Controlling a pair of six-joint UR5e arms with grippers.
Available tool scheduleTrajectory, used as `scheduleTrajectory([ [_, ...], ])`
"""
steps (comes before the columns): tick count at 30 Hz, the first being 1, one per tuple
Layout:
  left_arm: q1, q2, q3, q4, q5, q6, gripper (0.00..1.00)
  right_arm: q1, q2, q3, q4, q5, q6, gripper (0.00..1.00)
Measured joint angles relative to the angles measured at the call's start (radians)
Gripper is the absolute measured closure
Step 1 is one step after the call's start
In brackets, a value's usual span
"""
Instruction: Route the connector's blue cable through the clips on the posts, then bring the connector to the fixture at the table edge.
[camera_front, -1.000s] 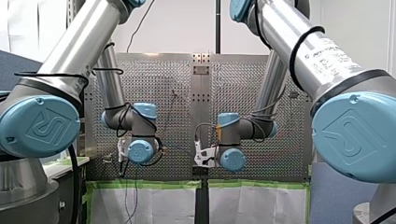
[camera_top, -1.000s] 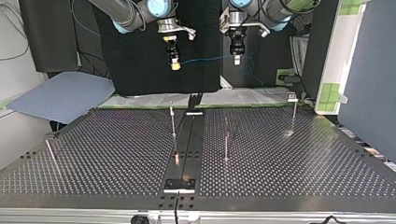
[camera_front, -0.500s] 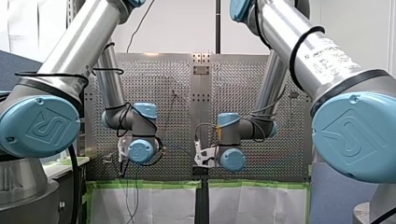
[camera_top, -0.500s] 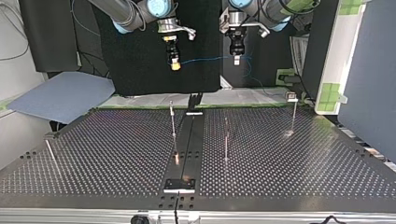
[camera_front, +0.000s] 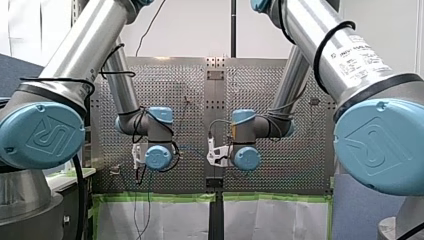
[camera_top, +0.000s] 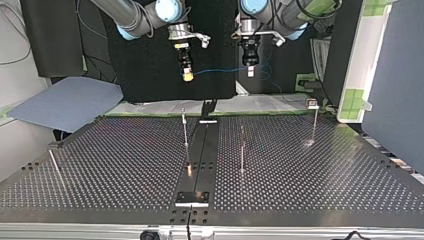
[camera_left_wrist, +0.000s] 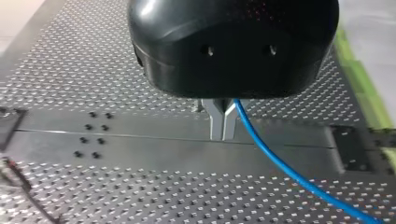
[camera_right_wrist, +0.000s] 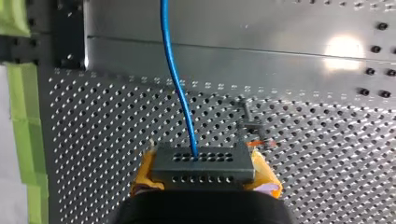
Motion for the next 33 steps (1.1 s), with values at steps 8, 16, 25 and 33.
scheduleTrajectory([
  [8,0.02,0.072,0.038,-0.073,-0.047,0.001,1.0,-0.015,-0.069,-0.002,0.068,-0.007,0.05,1.0],
  [16,0.037,0.14,0.055,-0.141,-0.066,0.01,1.0,-0.04,-0.133,-0.022,0.133,-0.026,0.068,1.0],
  [25,0.061,0.224,0.057,-0.224,-0.063,0.012,1.0,-0.06,-0.22,-0.08,0.22,-0.051,0.07,1.0],
  [33,0.08,0.29,0.069,-0.29,-0.03,0.011,1.0,-0.082,-0.285,-0.121,0.285,-0.078,0.075,1.0],
])
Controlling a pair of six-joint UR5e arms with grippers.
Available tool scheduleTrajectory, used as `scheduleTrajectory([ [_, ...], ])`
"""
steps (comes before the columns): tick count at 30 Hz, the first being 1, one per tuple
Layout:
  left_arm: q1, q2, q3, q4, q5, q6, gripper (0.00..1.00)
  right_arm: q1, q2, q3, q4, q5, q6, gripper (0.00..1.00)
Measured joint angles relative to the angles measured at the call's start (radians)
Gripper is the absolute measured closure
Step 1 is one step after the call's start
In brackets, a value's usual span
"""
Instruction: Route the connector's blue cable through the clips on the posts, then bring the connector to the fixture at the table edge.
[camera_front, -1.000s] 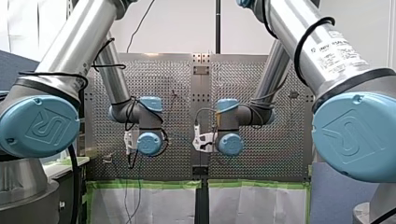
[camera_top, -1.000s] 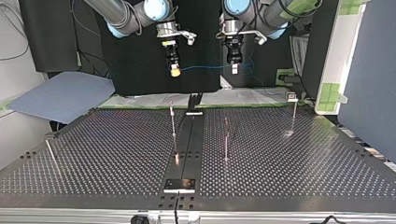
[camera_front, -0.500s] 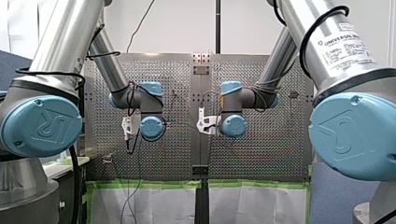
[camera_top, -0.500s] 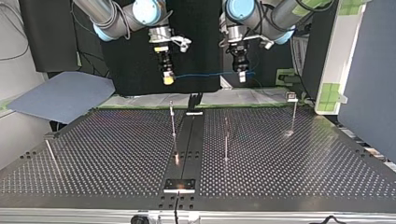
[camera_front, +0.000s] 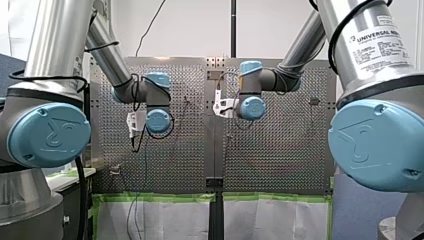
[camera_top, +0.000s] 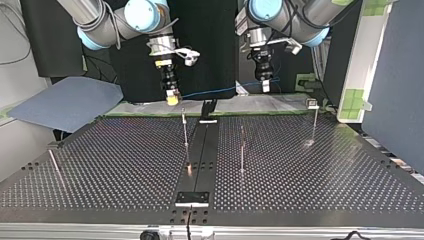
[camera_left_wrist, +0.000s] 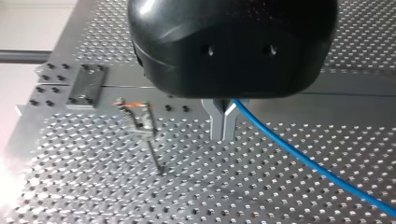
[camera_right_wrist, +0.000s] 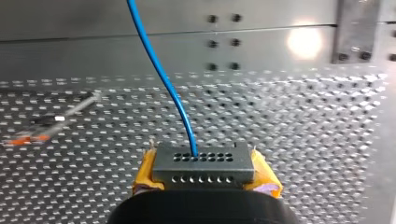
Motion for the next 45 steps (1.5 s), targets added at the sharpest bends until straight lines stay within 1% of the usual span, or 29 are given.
scheduleTrajectory([
  [5,0.02,0.039,0.033,-0.039,0.035,-0.005,1.0,-0.019,-0.04,-0.024,0.036,-0.029,0.004,1.0],
  [8,0.027,0.06,0.054,-0.06,0.057,-0.008,1.0,-0.03,-0.045,-0.038,0.053,-0.051,0.005,1.0],
  [9,0.028,0.064,0.059,-0.064,0.062,-0.008,1.0,-0.033,-0.044,-0.041,0.058,-0.055,0.005,1.0],
  [10,0.031,0.069,0.072,-0.071,0.074,-0.009,1.0,-0.039,-0.037,-0.049,0.066,-0.067,0.006,1.0],
  [13,0.038,0.073,0.098,-0.078,0.093,-0.015,1.0,-0.051,-0.021,-0.061,0.07,-0.085,0.007,1.0],
  [19,0.059,0.072,0.135,-0.089,0.12,-0.023,1.0,-0.075,0.013,-0.084,0.07,-0.108,0.014,1.0],
  [24,0.078,0.055,0.146,-0.097,0.141,-0.024,1.0,-0.086,0.034,-0.104,0.071,-0.123,0.016,1.0],
  [34,0.104,-0.023,0.172,-0.082,0.183,-0.032,1.0,-0.102,0.043,-0.138,0.083,-0.139,0.021,1.0],
  [45,0.145,-0.038,0.218,-0.099,0.224,-0.035,1.0,-0.116,0.051,-0.155,0.087,-0.15,0.022,1.0],
])
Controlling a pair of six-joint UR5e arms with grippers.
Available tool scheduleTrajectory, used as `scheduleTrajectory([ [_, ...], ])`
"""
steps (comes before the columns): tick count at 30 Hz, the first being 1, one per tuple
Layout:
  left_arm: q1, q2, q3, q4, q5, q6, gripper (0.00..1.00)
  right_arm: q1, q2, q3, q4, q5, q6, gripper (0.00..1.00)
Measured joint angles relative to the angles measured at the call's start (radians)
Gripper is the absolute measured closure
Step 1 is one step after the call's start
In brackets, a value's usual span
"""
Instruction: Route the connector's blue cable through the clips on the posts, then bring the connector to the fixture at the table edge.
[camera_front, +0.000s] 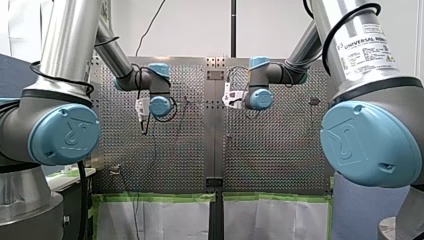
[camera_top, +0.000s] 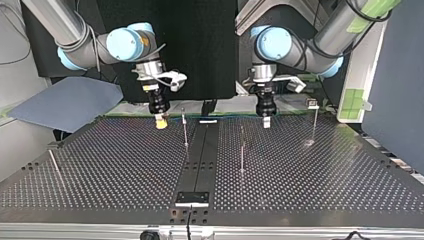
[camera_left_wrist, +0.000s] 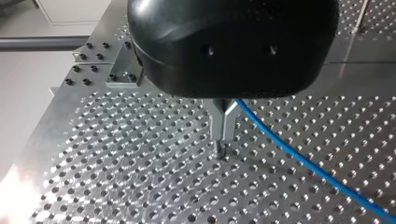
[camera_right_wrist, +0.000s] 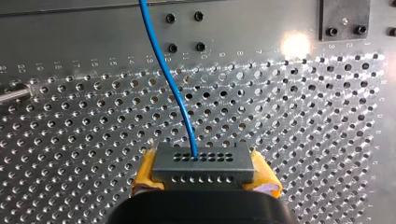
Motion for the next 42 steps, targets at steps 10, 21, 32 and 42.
scheduleTrajectory([
  [10,0.027,-0.012,0.039,-0.032,0.031,0.001,1.0,-0.007,0.003,-0.008,0.006,-0.015,0.001,1.0],
  [21,0.052,-0.014,0.065,-0.051,0.066,0.0,1.0,-0.013,0.006,-0.01,0.006,-0.019,0.002,1.0],
  [32,0.076,-0.018,0.08,-0.054,0.091,0.0,1.0,-0.026,0.008,-0.013,0.002,-0.026,0.005,1.0],
  [42,0.084,-0.088,0.134,-0.07,0.094,0.004,1.0,-0.035,0.011,-0.019,0.0,-0.034,0.006,1.0],
])
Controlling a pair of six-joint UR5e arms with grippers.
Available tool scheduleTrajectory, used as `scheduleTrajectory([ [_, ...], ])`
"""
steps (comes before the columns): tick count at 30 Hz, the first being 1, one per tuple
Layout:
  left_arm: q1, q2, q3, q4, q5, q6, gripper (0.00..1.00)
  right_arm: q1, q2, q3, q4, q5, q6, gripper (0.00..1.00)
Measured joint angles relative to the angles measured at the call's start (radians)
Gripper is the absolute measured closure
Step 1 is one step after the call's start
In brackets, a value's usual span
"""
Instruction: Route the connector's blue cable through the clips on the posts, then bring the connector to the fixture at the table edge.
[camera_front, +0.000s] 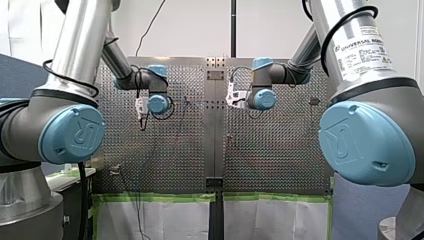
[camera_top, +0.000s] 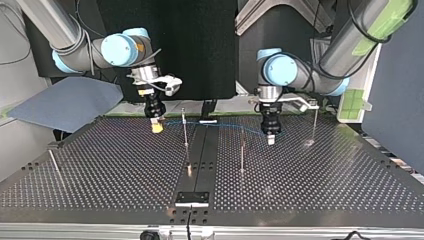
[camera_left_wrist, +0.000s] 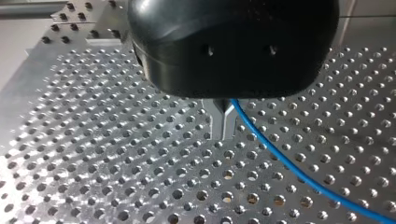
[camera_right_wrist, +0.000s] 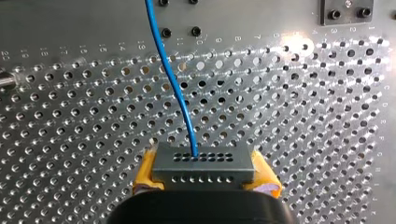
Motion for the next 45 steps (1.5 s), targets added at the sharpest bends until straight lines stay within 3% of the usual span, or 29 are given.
scheduleTrajectory([
  [6,0.005,-0.013,0.03,0.001,0.02,-0.008,1.0,-0.009,0.004,-0.003,-0.009,0.0,0.001,1.0],
  [15,0.016,-0.014,0.054,-0.019,0.042,-0.009,1.0,-0.016,0.051,-0.033,-0.008,-0.009,0.002,1.0],
  [23,0.03,-0.019,0.064,-0.023,0.067,-0.01,1.0,-0.023,0.056,-0.063,-0.004,-0.011,0.002,1.0],
  [33,0.033,-0.093,0.128,-0.045,0.076,-0.015,1.0,-0.027,0.079,-0.136,0.007,-0.041,0.013,1.0],
  [45,0.038,-0.134,0.183,-0.056,0.088,-0.028,1.0,-0.029,0.132,-0.224,0.05,-0.046,0.019,1.0],
])
